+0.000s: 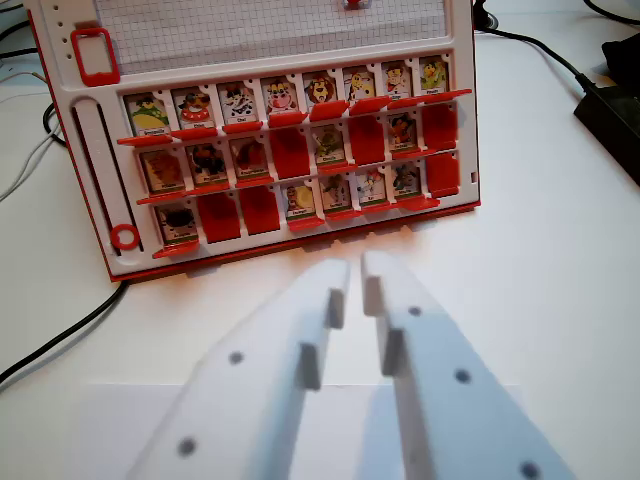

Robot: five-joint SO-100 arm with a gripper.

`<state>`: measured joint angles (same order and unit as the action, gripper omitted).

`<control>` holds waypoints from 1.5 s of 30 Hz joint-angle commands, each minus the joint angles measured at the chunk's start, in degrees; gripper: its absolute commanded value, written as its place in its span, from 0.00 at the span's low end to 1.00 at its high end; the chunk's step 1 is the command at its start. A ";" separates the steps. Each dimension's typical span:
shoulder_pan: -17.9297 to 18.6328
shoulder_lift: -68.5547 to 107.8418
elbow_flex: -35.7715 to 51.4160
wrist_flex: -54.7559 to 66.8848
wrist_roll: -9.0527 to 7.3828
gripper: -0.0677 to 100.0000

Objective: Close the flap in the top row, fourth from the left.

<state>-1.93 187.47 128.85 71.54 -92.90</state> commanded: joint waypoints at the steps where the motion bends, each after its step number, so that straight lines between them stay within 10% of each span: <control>1: -0.44 0.00 -3.60 0.18 0.00 0.01; 19: 3.08 -21.97 -13.80 -4.31 -2.72 0.01; 29: 2.29 -30.67 -2.02 -21.36 -5.45 0.01; 45: -0.53 -61.17 -5.01 -45.53 -3.78 0.01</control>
<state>-1.93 131.40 131.84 30.06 -97.29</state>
